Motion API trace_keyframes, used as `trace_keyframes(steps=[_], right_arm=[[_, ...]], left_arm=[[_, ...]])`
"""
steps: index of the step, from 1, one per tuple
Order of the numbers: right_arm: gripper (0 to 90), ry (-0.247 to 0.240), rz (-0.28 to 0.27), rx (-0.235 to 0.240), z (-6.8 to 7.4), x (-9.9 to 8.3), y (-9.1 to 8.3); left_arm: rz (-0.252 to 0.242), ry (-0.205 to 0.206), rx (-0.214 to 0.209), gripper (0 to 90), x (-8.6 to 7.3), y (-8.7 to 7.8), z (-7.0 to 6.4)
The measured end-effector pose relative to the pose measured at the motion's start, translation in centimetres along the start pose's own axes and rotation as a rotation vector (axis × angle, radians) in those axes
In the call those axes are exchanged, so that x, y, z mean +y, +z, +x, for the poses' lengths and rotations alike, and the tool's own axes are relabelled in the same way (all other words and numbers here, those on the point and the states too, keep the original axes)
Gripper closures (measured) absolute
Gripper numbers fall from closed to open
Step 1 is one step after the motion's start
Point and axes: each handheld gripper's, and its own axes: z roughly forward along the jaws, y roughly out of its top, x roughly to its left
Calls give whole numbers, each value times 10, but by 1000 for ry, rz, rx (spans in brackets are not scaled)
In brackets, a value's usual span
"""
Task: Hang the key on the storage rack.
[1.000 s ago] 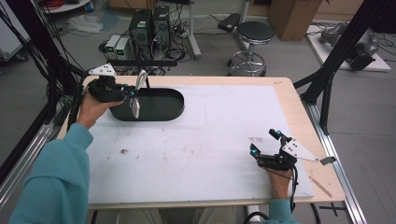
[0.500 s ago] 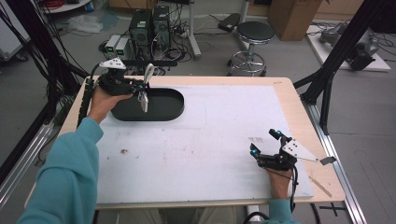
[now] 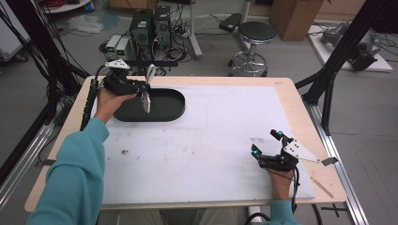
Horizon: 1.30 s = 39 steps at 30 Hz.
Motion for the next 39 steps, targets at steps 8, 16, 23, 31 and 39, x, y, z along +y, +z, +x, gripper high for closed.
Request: trace_keyframes(steps=[8,16,23,31,39], right_arm=[[18,3,1,0,0,0,0],[18,2,0,0,0,0,0],[18,4,0,1,0,0,0],[18,2,0,0,0,0,0],[18,2,0,0,0,0,0]], left_arm=[[-2,-36,35,738,-1,3,1],[-8,-60,61,738,-1,5,2],[-26,-86,78,737,-2,5,3],[-28,-104,83,736,-3,8,2],[-56,-122,83,735,-11,10,3]])
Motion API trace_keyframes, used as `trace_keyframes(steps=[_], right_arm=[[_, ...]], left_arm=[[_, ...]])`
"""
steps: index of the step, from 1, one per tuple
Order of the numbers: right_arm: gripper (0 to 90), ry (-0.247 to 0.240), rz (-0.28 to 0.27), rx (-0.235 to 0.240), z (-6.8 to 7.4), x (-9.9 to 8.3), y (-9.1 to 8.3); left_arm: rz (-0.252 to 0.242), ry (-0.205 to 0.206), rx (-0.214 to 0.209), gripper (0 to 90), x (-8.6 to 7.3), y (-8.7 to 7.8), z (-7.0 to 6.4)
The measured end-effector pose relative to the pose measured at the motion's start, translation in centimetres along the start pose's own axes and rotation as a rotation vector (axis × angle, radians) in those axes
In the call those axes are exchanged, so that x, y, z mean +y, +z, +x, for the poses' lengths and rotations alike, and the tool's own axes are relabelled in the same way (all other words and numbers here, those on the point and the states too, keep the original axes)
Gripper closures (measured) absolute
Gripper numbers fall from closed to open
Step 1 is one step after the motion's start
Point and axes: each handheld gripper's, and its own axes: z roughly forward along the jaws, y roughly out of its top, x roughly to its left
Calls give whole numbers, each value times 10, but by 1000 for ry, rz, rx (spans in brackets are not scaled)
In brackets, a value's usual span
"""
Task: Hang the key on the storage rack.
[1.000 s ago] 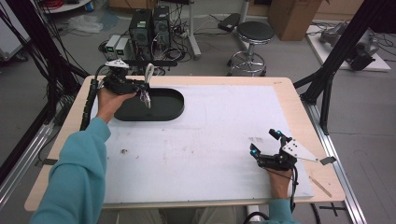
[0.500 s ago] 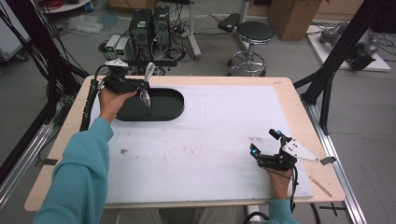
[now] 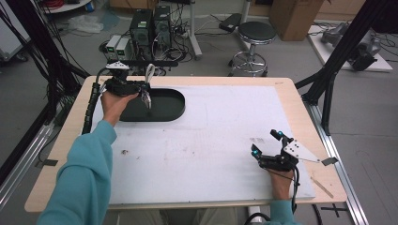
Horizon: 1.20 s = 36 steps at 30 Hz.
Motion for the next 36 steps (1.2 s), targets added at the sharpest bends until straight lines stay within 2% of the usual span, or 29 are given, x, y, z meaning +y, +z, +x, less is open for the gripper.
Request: trace_keyframes(steps=[6,12,18,21,22,24,29,33,35,36], right_arm=[[18,0,-1,1,0,0,0],[18,-2,1,-1,0,0,0],[18,1,-1,1,0,0,0],[18,1,-1,1,0,0,0],[18,1,-1,1,0,0,0],[18,-1,0,-1,0,0,0],[18,1,0,0,0,0,0],[18,-2,0,1,0,0,0],[18,-1,1,1,0,0,0],[18,1,0,1,0,0,0]], left_arm=[[-18,-27,-6,727,-6,-1,4],[-26,-29,-1,725,-7,0,4],[-25,-15,28,715,-8,2,2],[-29,-31,59,709,-8,3,-1],[-29,-31,59,741,-8,3,-1],[-54,-51,69,748,-7,3,-2],[-55,-42,85,732,-7,3,-3],[-60,-40,77,630,-8,2,-2],[-68,-21,73,595,-8,1,-2],[-72,-11,66,514,-8,1,-2]])
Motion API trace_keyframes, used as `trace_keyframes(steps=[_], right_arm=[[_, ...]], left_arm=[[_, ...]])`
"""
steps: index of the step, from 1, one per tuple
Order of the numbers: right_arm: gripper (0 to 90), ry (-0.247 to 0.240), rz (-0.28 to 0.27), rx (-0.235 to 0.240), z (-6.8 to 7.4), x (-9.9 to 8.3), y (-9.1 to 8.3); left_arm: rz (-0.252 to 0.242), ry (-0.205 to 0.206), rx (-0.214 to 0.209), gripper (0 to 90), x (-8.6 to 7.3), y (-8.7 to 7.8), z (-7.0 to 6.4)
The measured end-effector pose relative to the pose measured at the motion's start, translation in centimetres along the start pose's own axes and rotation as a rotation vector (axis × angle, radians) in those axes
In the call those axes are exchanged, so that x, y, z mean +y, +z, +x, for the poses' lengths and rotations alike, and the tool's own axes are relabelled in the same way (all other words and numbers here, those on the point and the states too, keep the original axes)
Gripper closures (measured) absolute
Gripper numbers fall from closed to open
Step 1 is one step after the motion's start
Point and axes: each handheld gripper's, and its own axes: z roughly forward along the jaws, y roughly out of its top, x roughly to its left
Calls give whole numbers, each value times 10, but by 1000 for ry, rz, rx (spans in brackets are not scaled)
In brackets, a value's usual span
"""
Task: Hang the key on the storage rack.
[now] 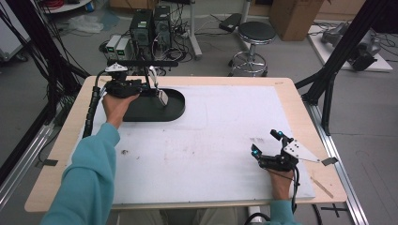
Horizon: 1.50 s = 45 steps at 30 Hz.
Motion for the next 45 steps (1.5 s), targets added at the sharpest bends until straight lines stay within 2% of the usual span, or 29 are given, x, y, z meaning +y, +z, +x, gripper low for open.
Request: trace_keyframes(steps=[1,2,3,5,6,7,8,9,10,12,15,16,17,18,20,22,25,35,45], right_arm=[[18,0,0,0,0,0,0],[18,0,1,-1,0,0,0],[18,0,1,-1,0,0,0],[18,0,0,0,0,0,0],[18,-2,1,0,0,0,0],[18,-2,1,0,0,0,0],[18,-2,1,-1,0,0,0],[18,-2,1,-1,0,0,0],[18,-1,0,0,0,0,0],[18,-3,1,-1,0,0,0],[18,-1,0,-3,0,0,0],[18,-9,0,-5,0,0,0],[18,-6,4,-3,1,0,0],[18,-6,3,-2,1,0,0],[18,-2,1,-3,0,0,0],[18,-8,0,-3,0,0,0],[18,-6,2,-3,1,0,0],[18,-10,3,-7,1,0,0],[18,-12,3,-7,2,0,0]], left_arm=[[-4,9,-8,514,0,0,0],[-12,33,-21,418,0,-1,-1],[-15,55,-26,418,0,-1,-2],[-30,130,-16,319,0,-3,-7],[-39,146,-26,215,-1,-4,-10],[-55,150,-59,215,-2,-6,-11],[-74,167,-78,84,-4,-9,-13],[-98,188,-78,84,-5,-11,-15],[-113,205,-79,17,-7,-14,-17],[-124,229,-101,17,-10,-20,-19],[-149,241,-123,17,-18,-34,-24],[-169,244,-127,17,-24,-45,-28],[-169,244,-127,17,-24,-45,-28],[-186,242,-136,17,-31,-56,-31],[-196,247,-133,17,-35,-61,-33],[-209,235,-124,17,-46,-72,-38],[-203,259,-138,17,-60,-82,-46],[-258,268,-160,17,-97,-101,-61],[-297,209,-163,17,-137,-111,-71]])
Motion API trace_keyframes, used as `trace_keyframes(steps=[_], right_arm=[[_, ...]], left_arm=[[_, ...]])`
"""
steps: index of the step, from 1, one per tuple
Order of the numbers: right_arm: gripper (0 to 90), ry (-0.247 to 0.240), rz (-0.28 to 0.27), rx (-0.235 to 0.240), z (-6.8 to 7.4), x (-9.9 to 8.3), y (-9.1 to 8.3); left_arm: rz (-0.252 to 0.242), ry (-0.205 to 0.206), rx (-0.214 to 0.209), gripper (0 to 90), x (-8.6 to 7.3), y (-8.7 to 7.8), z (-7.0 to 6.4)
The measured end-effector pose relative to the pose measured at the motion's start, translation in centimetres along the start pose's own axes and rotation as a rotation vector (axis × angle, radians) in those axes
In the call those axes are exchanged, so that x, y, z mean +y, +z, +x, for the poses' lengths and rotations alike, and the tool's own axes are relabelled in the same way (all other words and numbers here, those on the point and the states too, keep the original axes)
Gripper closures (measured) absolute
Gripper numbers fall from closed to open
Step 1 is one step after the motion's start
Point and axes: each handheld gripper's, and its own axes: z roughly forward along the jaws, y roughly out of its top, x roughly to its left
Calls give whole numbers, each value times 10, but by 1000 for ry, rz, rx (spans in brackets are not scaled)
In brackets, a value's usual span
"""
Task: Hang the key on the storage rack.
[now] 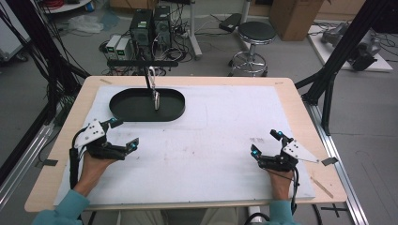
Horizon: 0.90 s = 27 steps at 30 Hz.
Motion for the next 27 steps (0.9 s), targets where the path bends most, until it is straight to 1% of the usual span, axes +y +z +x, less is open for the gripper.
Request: trace_keyframes(steps=[1,5,8,10,12,14,17,18,20,22,24,27], right_arm=[[18,-1,-2,-1,0,0,0],[18,-1,0,0,0,0,0],[18,-5,-2,3,0,0,0],[18,-7,-2,2,0,0,0],[18,-7,-2,3,0,0,0],[18,-8,-1,2,0,0,0],[18,-7,-2,2,0,0,0],[18,-10,-1,0,0,0,0],[18,-4,0,0,0,0,0],[18,-2,0,1,0,0,0],[18,-2,0,1,0,0,0],[18,-4,0,0,0,0,0]], left_arm=[[-5,-2,1,17,-4,-2,-1],[-26,-36,18,17,-17,-10,-4],[-43,-38,27,17,-23,-15,-5],[-58,-49,33,17,-27,-18,-6],[-71,-56,37,17,-32,-20,-6],[-84,-74,30,17,-36,-21,-7],[-112,-60,37,17,-40,-23,-8],[-116,-66,39,17,-40,-24,-8],[-118,-69,46,17,-40,-23,-9],[-113,-49,52,17,-41,-23,-10],[-124,-40,54,17,-41,-24,-11],[-129,-46,55,17,-42,-24,-10]])
